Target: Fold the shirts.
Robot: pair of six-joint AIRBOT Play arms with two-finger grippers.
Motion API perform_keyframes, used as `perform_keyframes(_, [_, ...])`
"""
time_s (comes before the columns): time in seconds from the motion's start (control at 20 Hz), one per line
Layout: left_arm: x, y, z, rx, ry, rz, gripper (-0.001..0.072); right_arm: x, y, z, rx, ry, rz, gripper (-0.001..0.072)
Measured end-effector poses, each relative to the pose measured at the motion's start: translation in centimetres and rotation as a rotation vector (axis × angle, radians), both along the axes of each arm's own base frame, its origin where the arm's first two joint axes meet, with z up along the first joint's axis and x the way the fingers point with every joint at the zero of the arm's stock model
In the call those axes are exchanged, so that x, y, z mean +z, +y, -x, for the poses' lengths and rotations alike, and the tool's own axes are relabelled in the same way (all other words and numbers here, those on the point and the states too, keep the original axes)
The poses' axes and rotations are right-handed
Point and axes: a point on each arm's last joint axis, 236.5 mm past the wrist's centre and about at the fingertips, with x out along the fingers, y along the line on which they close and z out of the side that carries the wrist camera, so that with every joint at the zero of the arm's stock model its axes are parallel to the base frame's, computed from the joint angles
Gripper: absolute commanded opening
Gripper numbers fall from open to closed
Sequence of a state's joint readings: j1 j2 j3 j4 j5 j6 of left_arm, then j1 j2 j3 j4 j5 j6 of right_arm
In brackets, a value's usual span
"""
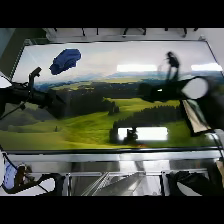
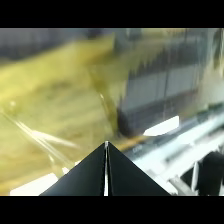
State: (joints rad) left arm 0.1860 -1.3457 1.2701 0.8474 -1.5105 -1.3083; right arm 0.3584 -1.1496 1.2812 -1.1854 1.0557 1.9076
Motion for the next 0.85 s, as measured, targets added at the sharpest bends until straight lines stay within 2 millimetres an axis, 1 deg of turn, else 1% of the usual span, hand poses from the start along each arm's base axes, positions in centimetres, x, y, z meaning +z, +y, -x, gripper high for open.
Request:
perform_keyframes(0.05, [-0.3, -0.5, 1.1, -0.010, 0.012, -0.003, 0.0013, -0.9, 2.1, -0.2, 0.031, -0.004, -0.006, 0.0033])
perform_keyframes(0.1, [-0.7, -0.7, 2.1, -0.017, 0.020, -0.013, 0.0013, -1.7, 3.7, -0.2, 0.053, -0.003, -0.010, 0.0033])
perform_keyframes(0.2, [-1.0, -1.0, 3.8, -0.021, 0.021, -0.029, 0.0013, -2.6, 5.7, -0.2, 0.078, -0.004, -0.020, 0.0033])
perform_keyframes(0.25, [-1.1, -1.1, 4.3, -0.019, 0.016, -0.035, 0.0014, -3.0, 6.3, -0.2, 0.086, -0.003, -0.021, 0.0034])
perform_keyframes(0.35, [-1.0, -1.2, 4.9, -0.013, 0.001, -0.043, 0.0013, -3.4, 7.0, -0.2, 0.094, -0.003, -0.023, 0.0033])
perform_keyframes(0.5, [-0.9, -1.2, 5.3, -0.008, -0.015, -0.049, 0.0013, -4.2, 7.5, 0.5, 0.113, 0.027, -0.013, 0.0034])
perform_keyframes(0.85, [-0.9, -1.1, 4.8, 0.014, -0.044, -0.056, 0.0013, -5.4, 7.7, 0.9, 0.126, 0.061, 0.004, 0.0034])
